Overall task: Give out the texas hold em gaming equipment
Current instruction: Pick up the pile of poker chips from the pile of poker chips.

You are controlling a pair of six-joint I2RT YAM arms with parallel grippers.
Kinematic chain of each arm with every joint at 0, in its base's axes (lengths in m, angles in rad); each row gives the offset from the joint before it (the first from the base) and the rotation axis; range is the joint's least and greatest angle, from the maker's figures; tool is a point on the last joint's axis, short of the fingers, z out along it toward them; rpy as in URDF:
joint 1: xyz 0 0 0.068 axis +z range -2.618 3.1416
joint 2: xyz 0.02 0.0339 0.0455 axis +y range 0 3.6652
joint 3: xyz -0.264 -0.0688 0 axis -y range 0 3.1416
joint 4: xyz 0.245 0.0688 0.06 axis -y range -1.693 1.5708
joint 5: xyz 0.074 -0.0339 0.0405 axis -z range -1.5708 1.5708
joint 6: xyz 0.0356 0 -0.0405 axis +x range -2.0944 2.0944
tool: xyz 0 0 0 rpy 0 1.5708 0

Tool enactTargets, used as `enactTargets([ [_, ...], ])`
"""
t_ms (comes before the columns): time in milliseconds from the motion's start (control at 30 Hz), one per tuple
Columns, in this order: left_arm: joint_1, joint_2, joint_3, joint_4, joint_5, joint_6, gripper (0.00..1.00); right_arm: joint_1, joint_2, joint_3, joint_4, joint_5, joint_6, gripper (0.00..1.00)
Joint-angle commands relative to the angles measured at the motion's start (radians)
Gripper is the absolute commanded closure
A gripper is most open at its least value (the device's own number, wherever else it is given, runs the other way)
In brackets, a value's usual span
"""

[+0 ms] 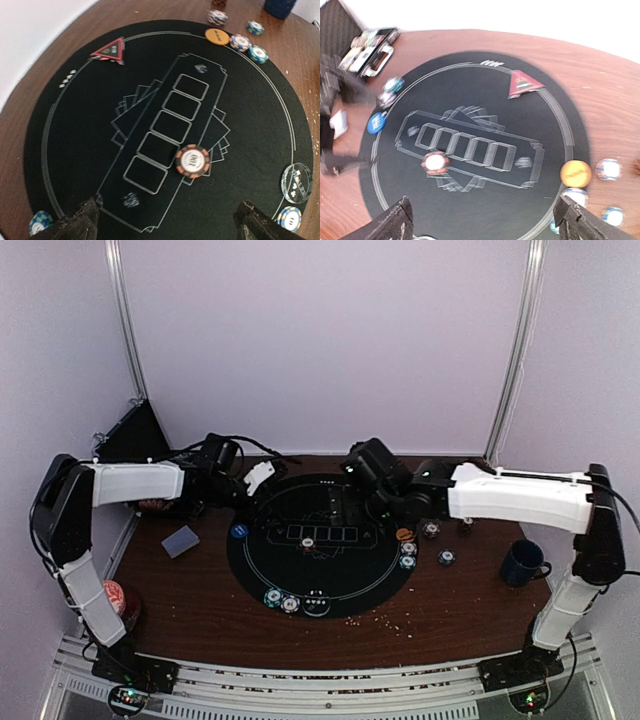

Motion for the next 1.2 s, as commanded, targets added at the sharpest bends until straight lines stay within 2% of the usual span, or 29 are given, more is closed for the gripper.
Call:
enactTargets([
  [0,-0.062,0.105,0.125,-0.187,0.022,0.084,0.02,-0.078,-0.143,-0.224,0.028,0.04,0.004,0.0],
  [233,-0.117,0.272,0.392,-0.434,-0.013,0.128,0.02,-0.169,-0.338,-0.478,0.11,0.065,-0.01,0.0],
  [433,-0.146,0.382,0.539,-0.552,-0.054,0.123,0.02,-0.205,-0.449,-0.589,0.172,0.06,0.003,0.0],
  [733,-0.184,0.439,0.569,-0.56,-0.141,0.12,0.03,-0.213,-0.563,-0.652,0.201,0.077,0.014,0.0],
  [1167,-0.222,0.528,0.634,-0.561,-0.216,0.117,0.06,-0.215,-0.574,-0.663,0.206,0.076,0.018,0.0],
])
